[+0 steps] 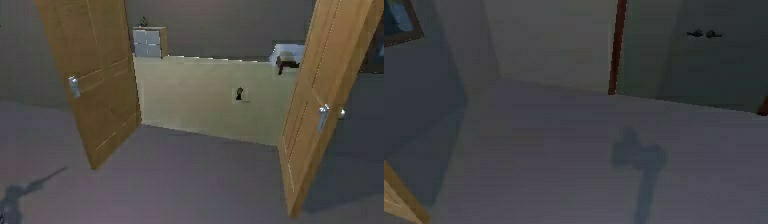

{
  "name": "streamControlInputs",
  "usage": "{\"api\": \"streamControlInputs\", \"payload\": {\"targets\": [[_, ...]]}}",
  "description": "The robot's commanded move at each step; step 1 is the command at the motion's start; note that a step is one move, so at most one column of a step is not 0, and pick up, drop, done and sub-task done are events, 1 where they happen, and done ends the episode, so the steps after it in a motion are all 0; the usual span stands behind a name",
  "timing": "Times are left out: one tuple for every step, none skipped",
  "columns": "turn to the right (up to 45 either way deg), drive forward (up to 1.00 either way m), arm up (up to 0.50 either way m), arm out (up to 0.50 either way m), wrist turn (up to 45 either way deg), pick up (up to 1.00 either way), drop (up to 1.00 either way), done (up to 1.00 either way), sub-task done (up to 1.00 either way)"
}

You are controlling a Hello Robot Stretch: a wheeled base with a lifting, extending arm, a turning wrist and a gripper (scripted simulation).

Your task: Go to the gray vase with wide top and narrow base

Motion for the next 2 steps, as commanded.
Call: {"api": "streamControlInputs", "payload": {"targets": [[3.0, 0.0, 0.0, 0.0, 0.0, 0.0, 0.0, 0.0, 0.0], [0.0, 0.85, 0.0, 0.0, 0.0, 0.0, 0.0, 0.0, 0.0]]}}
